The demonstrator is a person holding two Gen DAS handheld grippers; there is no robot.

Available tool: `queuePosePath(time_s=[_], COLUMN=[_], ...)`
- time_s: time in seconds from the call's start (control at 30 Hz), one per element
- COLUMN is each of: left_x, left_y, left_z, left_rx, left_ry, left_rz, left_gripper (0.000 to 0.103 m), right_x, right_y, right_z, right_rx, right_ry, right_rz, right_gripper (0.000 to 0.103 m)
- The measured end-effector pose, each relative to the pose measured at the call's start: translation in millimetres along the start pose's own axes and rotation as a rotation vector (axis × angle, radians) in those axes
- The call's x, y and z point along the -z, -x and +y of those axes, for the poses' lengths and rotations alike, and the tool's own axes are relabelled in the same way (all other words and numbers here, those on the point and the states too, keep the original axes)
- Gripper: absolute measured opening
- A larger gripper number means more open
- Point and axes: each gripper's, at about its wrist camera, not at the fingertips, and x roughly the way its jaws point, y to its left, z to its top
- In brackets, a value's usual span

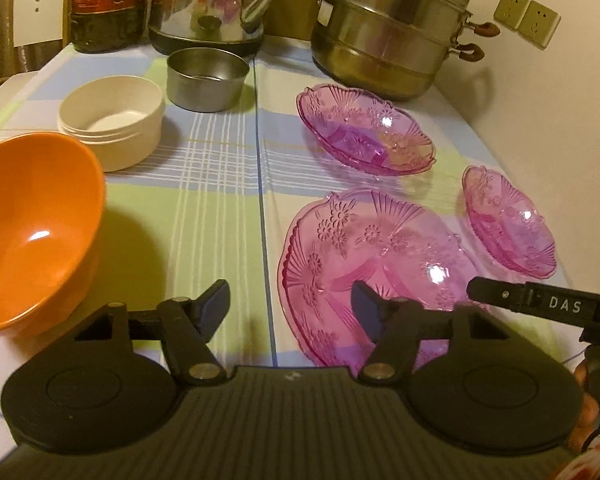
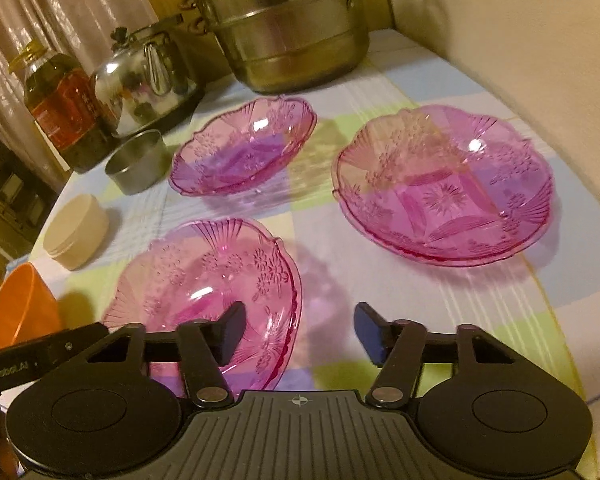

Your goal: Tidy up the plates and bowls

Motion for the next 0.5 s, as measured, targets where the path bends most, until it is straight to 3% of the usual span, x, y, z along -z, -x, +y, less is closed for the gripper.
queuePosePath(time_s=[0.23, 0.5], left_x=[3.5, 7.7], left_y=[-14.5, -17.8], left_z=[-1.0, 0.5], left_rx=[0.011, 0.010], left_ry=[-0.012, -0.023], left_rz=[0.015, 0.020], left_gripper=[0.042, 0.022], right_x=[5.3, 5.1], right_y=[-12.1, -13.1], right_z=[-3.9, 4.5], right_rx=[-0.023, -0.006], right_ry=[-0.014, -0.012], right_rz=[0.036, 0.039], right_gripper=[0.043, 0.020])
